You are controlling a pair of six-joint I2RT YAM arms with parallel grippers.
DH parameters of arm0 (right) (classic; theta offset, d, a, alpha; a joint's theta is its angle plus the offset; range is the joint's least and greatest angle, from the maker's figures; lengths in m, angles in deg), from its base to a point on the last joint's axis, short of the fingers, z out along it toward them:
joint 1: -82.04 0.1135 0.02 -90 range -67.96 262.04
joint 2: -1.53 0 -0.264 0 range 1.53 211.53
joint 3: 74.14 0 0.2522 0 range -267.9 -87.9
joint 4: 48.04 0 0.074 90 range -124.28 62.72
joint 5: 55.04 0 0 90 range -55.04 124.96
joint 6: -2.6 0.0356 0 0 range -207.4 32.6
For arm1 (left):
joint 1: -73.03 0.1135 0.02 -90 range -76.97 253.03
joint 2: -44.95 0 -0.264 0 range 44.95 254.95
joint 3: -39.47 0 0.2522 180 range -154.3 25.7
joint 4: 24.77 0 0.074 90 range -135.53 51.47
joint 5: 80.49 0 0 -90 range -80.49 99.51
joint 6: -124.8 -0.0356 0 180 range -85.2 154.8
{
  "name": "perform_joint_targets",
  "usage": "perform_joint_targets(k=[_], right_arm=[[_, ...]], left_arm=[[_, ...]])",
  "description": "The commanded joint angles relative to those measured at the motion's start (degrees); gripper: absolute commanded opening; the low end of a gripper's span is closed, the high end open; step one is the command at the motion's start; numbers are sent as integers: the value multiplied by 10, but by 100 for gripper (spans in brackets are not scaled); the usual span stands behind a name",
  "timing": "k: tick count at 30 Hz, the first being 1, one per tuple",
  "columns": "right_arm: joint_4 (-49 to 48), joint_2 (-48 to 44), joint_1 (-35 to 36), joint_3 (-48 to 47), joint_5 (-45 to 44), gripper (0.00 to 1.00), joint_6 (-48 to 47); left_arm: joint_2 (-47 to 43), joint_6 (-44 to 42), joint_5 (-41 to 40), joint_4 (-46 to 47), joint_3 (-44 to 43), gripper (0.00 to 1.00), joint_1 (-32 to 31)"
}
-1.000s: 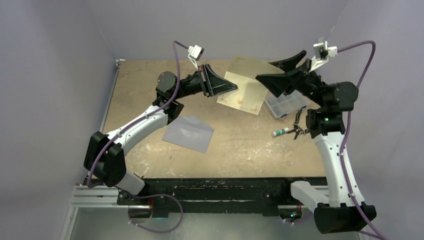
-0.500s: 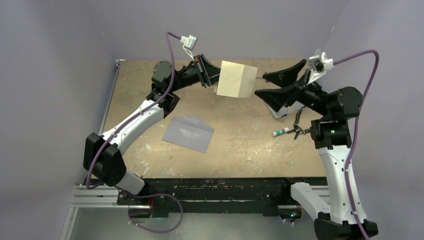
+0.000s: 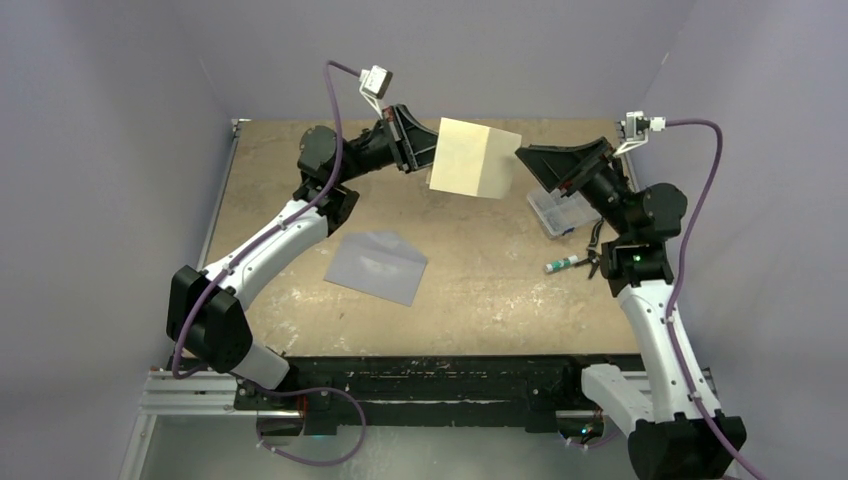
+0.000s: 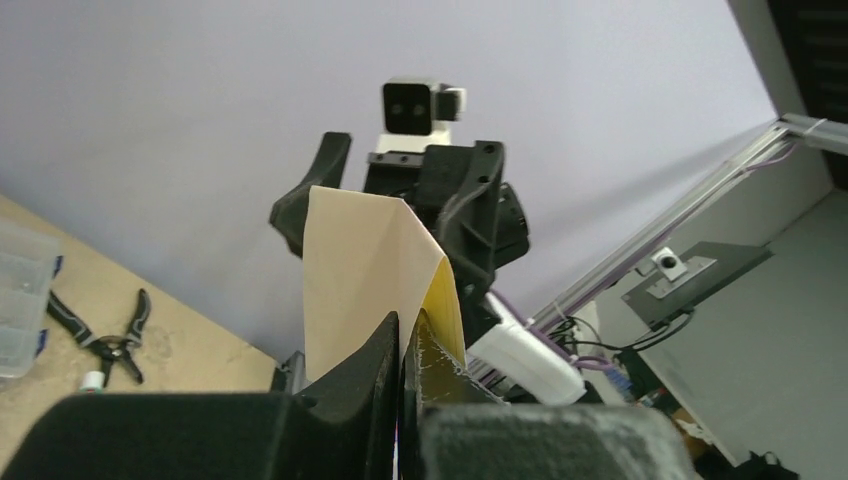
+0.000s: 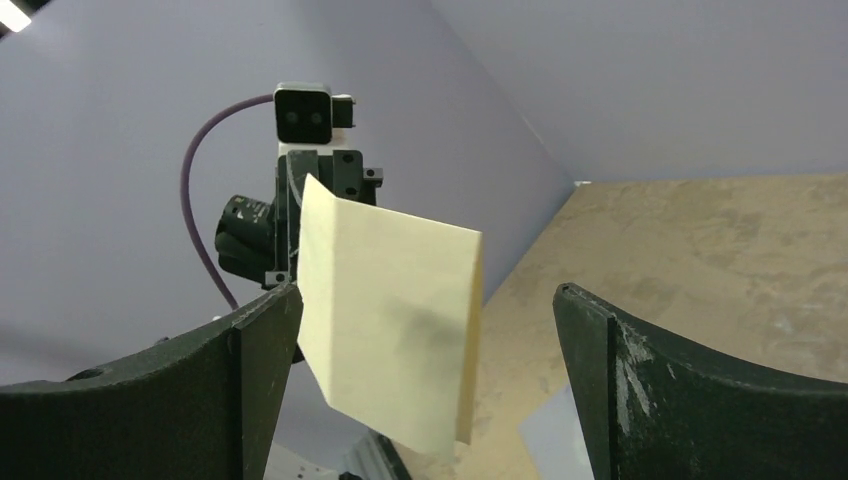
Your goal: Place the letter into the envelope and seal it
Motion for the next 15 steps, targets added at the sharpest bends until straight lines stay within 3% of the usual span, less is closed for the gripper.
perform_joint_targets(k=[1,5,10,15], right_arm=[[-162,5,1,25,25,99,135],[-279,32,3,33,56,99,231],[-262,69,9,-25,94,87,235],[-294,99,27,-55,101,82,256]], left_arm=[[-9,123,-21,84,-24,0,2],[3,224,-79,158,-23,0,-7],[16,274,-98,205,-38,0,-16],[22,290,-97,219,-46,0,-17]])
